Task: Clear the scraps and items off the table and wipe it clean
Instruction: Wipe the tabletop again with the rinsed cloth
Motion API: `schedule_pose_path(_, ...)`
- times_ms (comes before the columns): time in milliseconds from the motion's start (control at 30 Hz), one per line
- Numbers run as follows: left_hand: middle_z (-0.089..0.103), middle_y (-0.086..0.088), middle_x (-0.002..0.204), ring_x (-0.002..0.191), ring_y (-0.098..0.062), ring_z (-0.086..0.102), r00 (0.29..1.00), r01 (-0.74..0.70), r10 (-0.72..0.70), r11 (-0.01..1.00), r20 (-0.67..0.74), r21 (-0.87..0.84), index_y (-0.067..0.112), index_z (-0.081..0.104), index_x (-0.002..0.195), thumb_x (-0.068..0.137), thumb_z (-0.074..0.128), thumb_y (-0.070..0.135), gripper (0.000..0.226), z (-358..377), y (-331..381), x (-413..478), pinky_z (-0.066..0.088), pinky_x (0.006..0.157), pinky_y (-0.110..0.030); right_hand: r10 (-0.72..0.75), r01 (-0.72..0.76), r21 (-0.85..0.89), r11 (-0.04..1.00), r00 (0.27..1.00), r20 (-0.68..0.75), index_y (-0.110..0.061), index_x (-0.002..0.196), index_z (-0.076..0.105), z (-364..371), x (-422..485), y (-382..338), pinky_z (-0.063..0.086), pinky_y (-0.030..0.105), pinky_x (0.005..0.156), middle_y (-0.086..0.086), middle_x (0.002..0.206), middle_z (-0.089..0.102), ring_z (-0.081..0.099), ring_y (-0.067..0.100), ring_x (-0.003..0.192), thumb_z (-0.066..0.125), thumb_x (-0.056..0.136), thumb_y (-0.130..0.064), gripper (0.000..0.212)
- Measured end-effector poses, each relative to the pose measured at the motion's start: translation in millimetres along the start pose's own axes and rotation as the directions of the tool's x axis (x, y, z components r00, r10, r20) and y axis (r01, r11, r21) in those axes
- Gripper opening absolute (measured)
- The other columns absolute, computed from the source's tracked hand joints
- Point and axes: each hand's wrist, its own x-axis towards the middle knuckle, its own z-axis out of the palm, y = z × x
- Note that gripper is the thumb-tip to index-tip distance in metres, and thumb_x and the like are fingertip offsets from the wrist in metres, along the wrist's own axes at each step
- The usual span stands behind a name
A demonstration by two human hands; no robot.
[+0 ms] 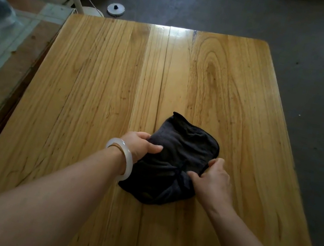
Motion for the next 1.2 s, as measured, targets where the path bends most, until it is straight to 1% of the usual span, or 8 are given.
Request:
schedule_pose_path(100,0.070,-0.002,0.105,0.101,-0.026,0.065,0.998,-0.060,0.061,0.996,0.012,-0.073,0.023,0.068,0.107,0.065,0.079,0.027,0.044,4,1,-3,0.047,0.096,-0.047,-0.035,0.036,0.043,0.998,0.999,-0.016,-0.026,0.119,0.039,11,-4,-8,0.055,0.043,0.078,-0.001,0.095,0.064,0.063,0.021,0.090,0.073,0.083,-0.020,0.050)
schedule_pose_path(333,0.069,-0.005,0.105,0.100,-0.027,0.063,0.956,-0.285,0.248,0.912,-0.155,-0.296,0.022,0.066,0.106,0.076,0.073,0.020,0.031,-9,31,-32,0.050,0.089,-0.047,-0.096,0.112,0.657,0.745,0.994,-0.061,-0.032,0.123,0.049,-26,-1,-44,0.054,0.028,0.063,0.001,0.101,0.060,0.066,0.019,0.087,0.058,0.095,-0.010,0.037)
schedule_pose_path(500,0.066,0.006,0.100,0.094,-0.008,0.059,0.864,-0.492,0.443,0.844,-0.239,-0.215,0.023,0.064,0.098,0.082,0.067,0.023,0.017,-19,65,-62,0.042,0.072,-0.019,-0.387,0.355,0.470,0.808,0.922,-0.029,-0.028,0.125,0.061,-68,16,-81,0.057,0.031,0.086,0.003,0.129,0.048,0.055,0.016,0.111,0.065,0.093,-0.033,0.033)
schedule_pose_path(700,0.065,0.006,0.100,0.108,-0.016,0.055,0.777,-0.590,0.466,0.773,-0.423,-0.233,0.025,0.064,0.085,0.079,0.068,0.035,0.012,-24,89,-78,0.037,0.103,-0.038,-0.704,0.696,-0.112,0.710,0.691,-0.167,-0.012,0.117,0.068,-96,22,-105,0.039,0.018,0.097,0.008,0.136,0.036,0.035,0.009,0.118,0.073,0.087,-0.016,0.031)
schedule_pose_path(800,0.060,0.012,0.086,0.085,-0.003,0.053,0.771,-0.539,0.449,0.838,-0.452,-0.087,0.023,0.062,0.085,0.083,0.064,0.040,0.017,-17,72,-68,0.041,0.081,-0.023,-0.756,0.698,-0.290,0.654,0.606,-0.247,-0.008,0.101,0.071,-78,21,-86,0.045,0.033,0.101,0.012,0.133,0.044,0.044,0.022,0.120,0.072,0.085,-0.011,0.017)
schedule_pose_path(900,0.060,0.005,0.080,0.072,-0.003,0.052,0.867,-0.320,0.346,0.938,-0.358,0.133,0.020,0.063,0.083,0.083,0.064,0.042,0.023,-9,30,-50,0.035,0.060,-0.020,-0.774,0.664,-0.452,0.595,0.626,-0.099,-0.013,0.094,0.070,-48,14,-47,0.045,0.045,0.100,0.010,0.122,0.057,0.047,0.031,0.118,0.080,0.072,-0.017,0.024)
schedule_pose_path(1033,0.063,-0.002,0.093,0.083,-0.015,0.058,0.974,0.020,0.034,0.973,-0.224,0.232,0.012,0.064,0.100,0.077,0.074,0.038,0.036,-4,-27,-30,0.045,0.071,-0.029,-0.687,0.660,-0.589,0.466,0.690,0.230,-0.030,0.099,0.072,-12,0,6,0.033,0.043,0.108,-0.005,0.112,0.063,0.046,0.025,0.124,0.070,0.076,-0.047,0.029)
schedule_pose_path(1200,0.063,-0.002,0.086,0.078,-0.018,0.060,0.903,-0.018,0.106,0.977,-0.416,0.211,0.018,0.059,0.089,0.082,0.067,0.039,0.024,0,-46,-20,0.052,0.069,-0.034,-0.696,0.656,-0.437,0.615,0.712,0.089,-0.030,0.079,0.074,-3,-2,2,0.037,0.038,0.102,-0.010,0.100,0.061,0.050,0.016,0.111,0.040,0.085,-0.066,0.050)
